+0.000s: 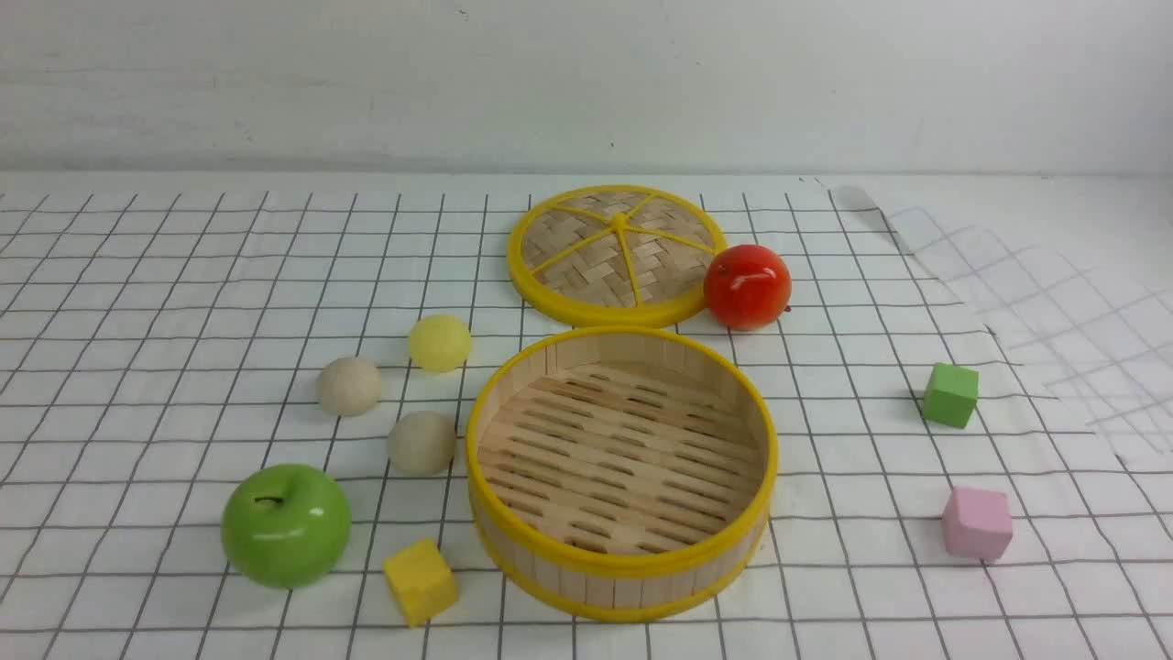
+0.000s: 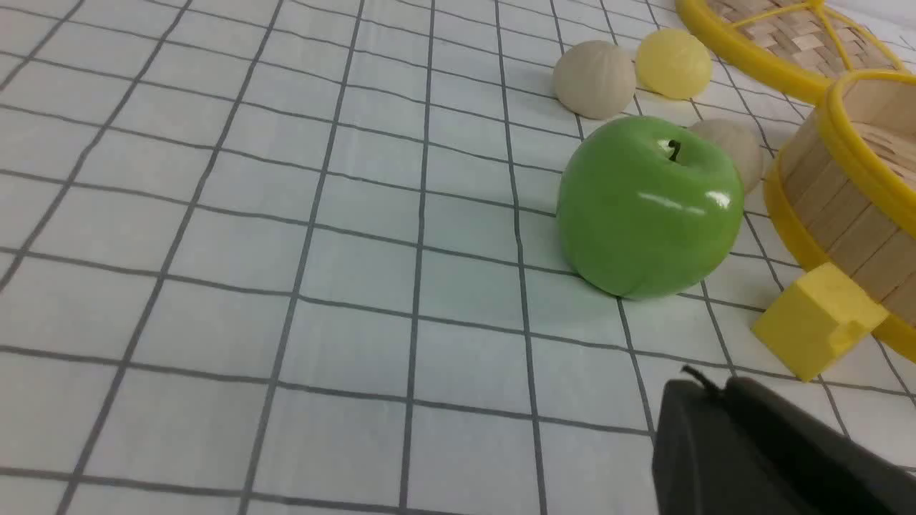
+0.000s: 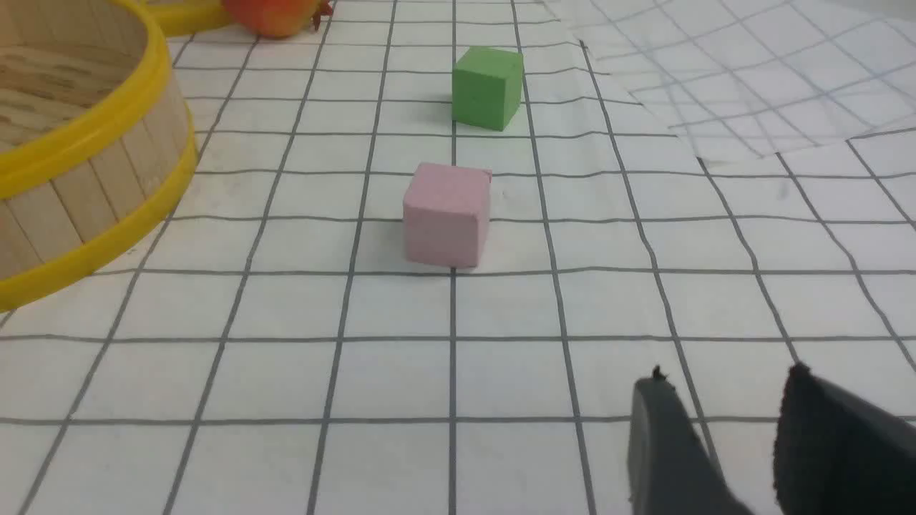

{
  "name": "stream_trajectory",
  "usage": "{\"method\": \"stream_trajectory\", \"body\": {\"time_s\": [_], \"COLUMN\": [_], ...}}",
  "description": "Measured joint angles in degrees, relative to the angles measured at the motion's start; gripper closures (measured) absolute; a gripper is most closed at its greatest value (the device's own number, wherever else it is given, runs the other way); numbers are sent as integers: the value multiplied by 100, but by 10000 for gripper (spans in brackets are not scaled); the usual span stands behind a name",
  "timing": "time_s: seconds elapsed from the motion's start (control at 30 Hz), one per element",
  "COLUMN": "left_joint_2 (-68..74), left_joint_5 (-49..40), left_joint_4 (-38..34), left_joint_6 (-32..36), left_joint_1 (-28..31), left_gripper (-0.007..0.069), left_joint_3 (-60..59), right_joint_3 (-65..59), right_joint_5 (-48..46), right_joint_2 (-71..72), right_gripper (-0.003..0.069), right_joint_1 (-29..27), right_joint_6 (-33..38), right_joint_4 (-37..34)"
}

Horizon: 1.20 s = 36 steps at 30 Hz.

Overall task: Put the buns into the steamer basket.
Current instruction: Use the left arm to grab a steamed stuffed bun

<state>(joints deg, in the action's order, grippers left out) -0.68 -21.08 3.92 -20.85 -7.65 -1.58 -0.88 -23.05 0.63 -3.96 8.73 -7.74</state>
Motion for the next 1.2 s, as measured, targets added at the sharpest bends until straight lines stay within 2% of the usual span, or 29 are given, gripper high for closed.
{"method": "stream_trajectory", "body": {"time_s": [1.03,1.2], "left_joint_2": [0,0], "left_joint_5": [6,443], "left_joint_4": [-14,-304], "left_joint_6": [-5,-5], "left_joint_1": [0,0], "left_gripper": [565,557], "left_joint_3": [0,-16], "right_joint_3": [0,0], "right_joint_5": [0,0], "right_joint_2": [0,0], "right_gripper": [420,420], "right_joint_1": [0,0], "right_joint_6": [0,0], "right_joint_4": [0,0]}}
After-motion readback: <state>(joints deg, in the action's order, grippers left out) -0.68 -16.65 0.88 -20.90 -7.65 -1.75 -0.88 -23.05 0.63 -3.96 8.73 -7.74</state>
